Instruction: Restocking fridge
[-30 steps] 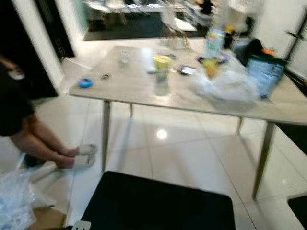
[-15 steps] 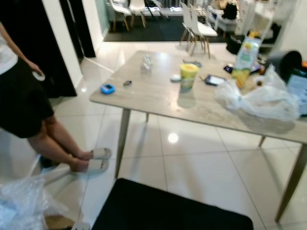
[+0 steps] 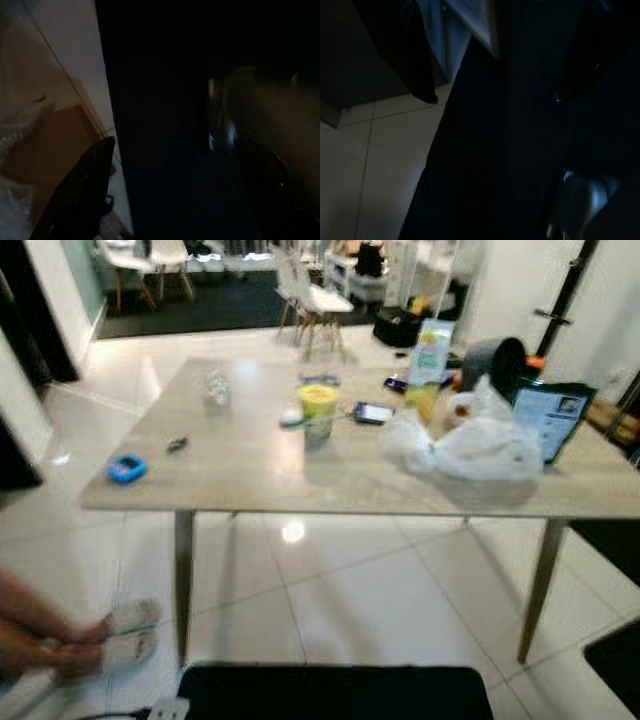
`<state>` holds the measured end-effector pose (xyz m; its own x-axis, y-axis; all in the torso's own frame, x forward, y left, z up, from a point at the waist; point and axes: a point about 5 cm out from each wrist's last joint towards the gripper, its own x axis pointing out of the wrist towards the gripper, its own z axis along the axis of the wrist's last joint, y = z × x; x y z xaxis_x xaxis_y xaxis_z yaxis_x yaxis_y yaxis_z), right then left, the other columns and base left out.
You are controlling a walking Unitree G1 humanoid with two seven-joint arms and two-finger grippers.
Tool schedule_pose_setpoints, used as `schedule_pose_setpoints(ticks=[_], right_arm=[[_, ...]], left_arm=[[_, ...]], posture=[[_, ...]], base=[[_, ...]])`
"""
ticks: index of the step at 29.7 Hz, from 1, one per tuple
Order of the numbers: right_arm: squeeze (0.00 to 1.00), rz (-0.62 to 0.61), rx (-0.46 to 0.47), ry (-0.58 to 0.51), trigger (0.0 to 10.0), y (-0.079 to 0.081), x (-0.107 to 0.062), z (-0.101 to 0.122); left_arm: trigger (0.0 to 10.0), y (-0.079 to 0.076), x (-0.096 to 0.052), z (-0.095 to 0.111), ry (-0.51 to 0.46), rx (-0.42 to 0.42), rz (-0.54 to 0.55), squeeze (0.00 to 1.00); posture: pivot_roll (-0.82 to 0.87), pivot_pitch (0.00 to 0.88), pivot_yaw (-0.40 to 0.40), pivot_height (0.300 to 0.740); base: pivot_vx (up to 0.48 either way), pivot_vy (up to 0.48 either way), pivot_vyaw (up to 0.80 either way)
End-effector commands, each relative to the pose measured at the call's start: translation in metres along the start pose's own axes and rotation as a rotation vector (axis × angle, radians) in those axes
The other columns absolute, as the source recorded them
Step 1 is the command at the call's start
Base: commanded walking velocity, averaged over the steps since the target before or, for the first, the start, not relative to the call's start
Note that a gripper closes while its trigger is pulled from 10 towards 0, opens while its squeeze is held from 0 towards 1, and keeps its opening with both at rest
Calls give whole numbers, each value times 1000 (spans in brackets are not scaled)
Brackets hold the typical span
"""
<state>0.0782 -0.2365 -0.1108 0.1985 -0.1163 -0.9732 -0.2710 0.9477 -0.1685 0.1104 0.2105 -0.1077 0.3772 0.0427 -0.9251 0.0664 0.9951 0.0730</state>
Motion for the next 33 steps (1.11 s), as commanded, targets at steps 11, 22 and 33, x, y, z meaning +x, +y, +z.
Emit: schedule_pose_setpoints(ticks=[11,22,33], right_arm=[[0,9,13,-28,10000,3,0,6],[0,12,9,-34,10000,2,0,9],[0,15,14,-33,10000,3,0,8]], left_arm=[[10000,0,0,-2,14,11,-3,0],[10000,0,0,0,9,20,-4,0],[10000,-3,0,-1,13,23,-9,0]], posture=[[59,0,-6,740],[60,0,-6,740],[59,0,-7,740]], base=[[249,0,0],[220,0,0],[44,0,0]])
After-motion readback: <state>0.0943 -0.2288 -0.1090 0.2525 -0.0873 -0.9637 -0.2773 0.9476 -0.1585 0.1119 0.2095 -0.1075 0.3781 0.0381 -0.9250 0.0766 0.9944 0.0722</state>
